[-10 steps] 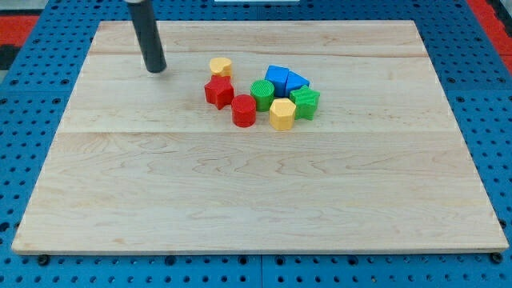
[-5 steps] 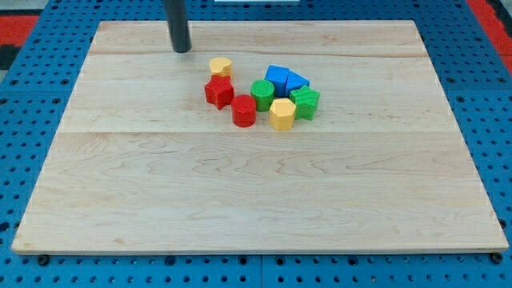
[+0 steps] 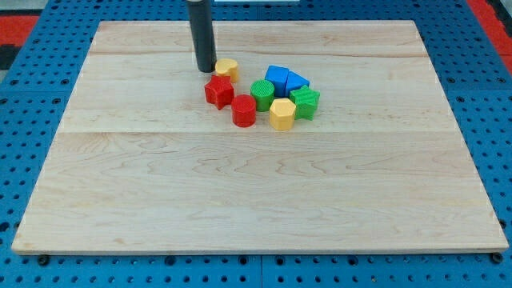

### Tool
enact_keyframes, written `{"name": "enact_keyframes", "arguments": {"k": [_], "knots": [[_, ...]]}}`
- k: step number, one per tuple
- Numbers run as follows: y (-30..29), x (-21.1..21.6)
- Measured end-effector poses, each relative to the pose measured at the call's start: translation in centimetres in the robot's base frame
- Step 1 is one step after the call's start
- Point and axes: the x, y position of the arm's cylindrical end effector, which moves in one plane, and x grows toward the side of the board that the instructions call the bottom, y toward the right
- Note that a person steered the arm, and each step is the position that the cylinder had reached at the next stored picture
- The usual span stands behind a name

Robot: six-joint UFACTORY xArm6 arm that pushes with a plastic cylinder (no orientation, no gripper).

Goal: Move the yellow heart towards the green circle

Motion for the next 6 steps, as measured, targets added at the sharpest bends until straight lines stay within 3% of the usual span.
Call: {"name": "enact_keyframes", "arguments": {"k": [6], "knots": [[2.21, 0.43]]}}
